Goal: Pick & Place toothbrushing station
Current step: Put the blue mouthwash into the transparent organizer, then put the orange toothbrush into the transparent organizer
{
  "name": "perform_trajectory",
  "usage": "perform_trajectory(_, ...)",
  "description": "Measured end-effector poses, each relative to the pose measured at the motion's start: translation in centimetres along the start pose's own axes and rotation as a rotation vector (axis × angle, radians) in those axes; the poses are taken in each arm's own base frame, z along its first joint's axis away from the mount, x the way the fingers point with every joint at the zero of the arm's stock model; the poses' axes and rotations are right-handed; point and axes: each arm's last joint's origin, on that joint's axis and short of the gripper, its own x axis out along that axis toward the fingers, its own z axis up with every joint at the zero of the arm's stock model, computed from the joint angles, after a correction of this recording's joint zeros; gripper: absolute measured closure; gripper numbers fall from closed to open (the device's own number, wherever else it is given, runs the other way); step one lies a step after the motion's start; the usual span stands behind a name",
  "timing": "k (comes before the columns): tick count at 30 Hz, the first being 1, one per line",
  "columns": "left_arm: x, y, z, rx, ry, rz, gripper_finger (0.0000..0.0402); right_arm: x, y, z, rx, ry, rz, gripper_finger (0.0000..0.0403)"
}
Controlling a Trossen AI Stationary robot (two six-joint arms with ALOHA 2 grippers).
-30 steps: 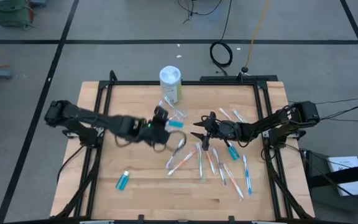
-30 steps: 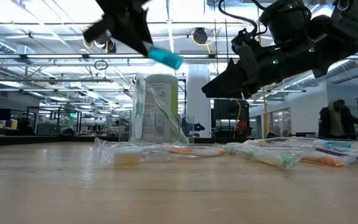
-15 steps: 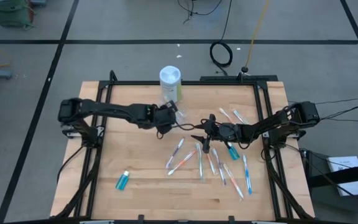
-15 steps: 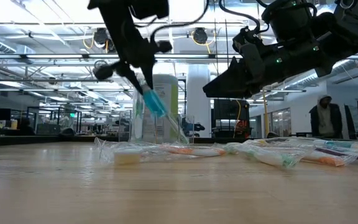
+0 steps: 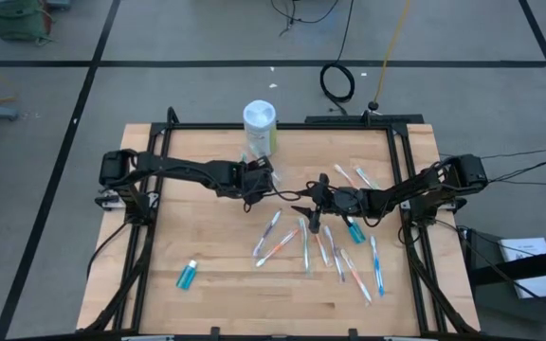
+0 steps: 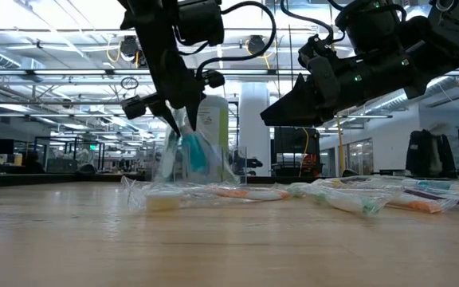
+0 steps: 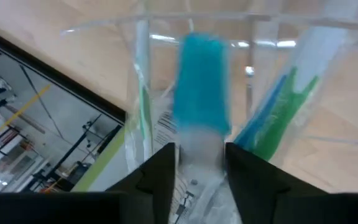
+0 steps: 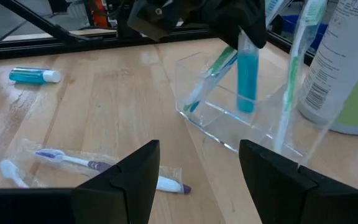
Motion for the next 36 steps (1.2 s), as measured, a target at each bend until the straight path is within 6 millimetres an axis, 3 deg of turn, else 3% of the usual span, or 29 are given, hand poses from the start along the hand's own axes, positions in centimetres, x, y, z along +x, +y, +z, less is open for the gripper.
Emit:
perform_trajectory(6,-0.1,0.1,0.2,-0.024,-0.007,0.016,0.0179,0.0,0.0,0.0,0.005,0.0,0.0,0.019)
perform_trajectory(12,-1.5,0.7,-0.1,-0.216,-0.083,0.074,0.0159,0.0,0.0,0.0,0.03,0.0,-0.001,0.019)
perform_trajectory(22,-8.0,1.1,-3.9,-0.597,-0.341,0.177,0.0158,-0.1,-0.5,-0.2,0.022,0.047,-0.02,0.019)
perform_trajectory(29,-11.9,-0.1,-7.5,-1.118,-0.483,0.151,0.0158,-2.5,-2.7,1.7,0.007,0.347,-0.174,0.019)
perform_trajectory(36,-13.9,-1.6,-10.4,-1.348,-0.574,0.077,0.0158,-5.3,-7.7,2.3,0.127,0.513,-0.45,0.019)
